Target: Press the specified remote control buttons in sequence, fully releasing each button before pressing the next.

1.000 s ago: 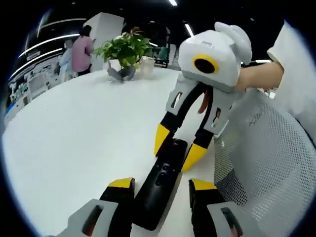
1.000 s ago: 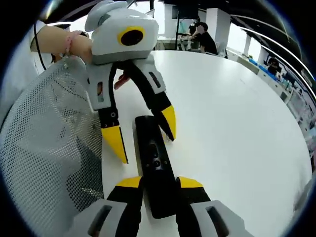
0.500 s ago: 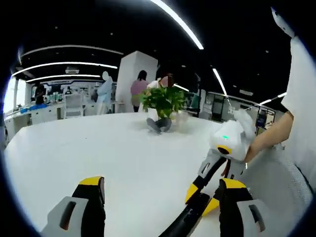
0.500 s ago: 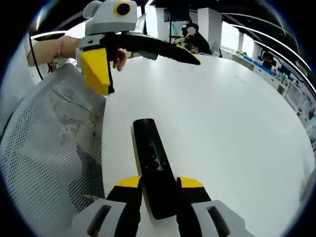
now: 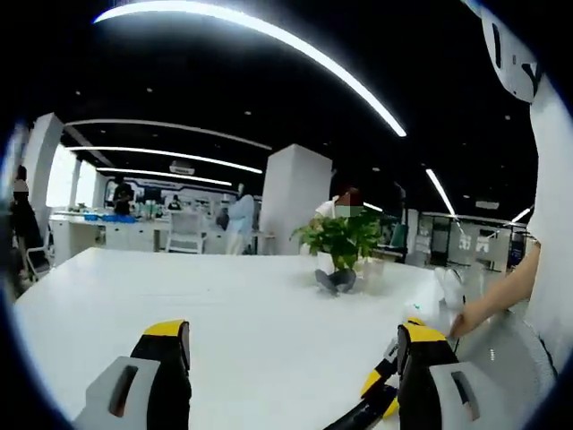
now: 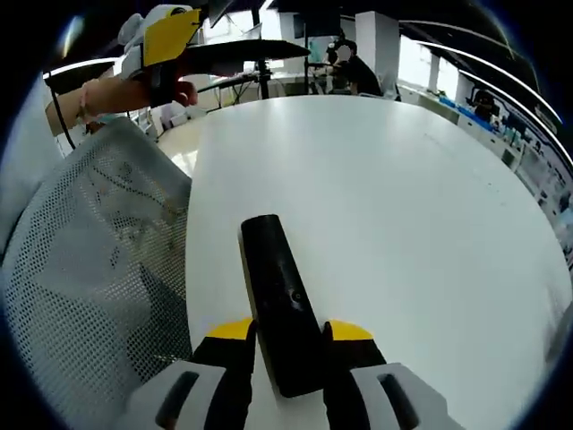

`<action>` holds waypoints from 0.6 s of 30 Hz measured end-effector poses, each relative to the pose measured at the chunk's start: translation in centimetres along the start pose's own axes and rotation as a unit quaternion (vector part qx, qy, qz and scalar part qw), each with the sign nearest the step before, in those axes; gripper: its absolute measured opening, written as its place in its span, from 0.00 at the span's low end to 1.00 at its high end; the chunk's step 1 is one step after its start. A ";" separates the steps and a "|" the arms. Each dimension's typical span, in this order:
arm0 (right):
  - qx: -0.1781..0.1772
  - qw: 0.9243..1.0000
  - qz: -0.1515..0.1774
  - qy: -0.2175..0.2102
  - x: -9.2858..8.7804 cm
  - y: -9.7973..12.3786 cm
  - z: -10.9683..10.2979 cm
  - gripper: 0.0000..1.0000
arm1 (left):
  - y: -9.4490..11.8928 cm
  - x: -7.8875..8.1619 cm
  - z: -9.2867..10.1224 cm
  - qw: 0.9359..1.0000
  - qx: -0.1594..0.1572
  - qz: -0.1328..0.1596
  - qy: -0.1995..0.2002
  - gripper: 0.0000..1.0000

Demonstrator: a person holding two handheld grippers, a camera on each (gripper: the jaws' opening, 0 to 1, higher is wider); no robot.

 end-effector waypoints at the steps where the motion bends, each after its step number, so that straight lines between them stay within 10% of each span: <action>1: -0.003 1.000 -0.002 0.001 -0.1 0.1 0.1 0.29 | 0.5 0.1 -0.2 1.000 0.011 0.001 -0.006 1.00; 18: 0.007 0.999 -0.022 0.046 0.0 0.5 1.3 0.22 | 2.0 1.2 -0.8 0.996 0.078 0.010 -0.038 1.00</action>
Point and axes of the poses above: the point that each gripper's makers call its tool centre point, and the gripper's own axes: y roughly backward along the fingers, z roughly to its right, x roughly out of its top, the point moved 4 cm from there along y, roughly backward along the fingers, and after that the axes turned 9 degrees about -x, right-handed, at the moved point
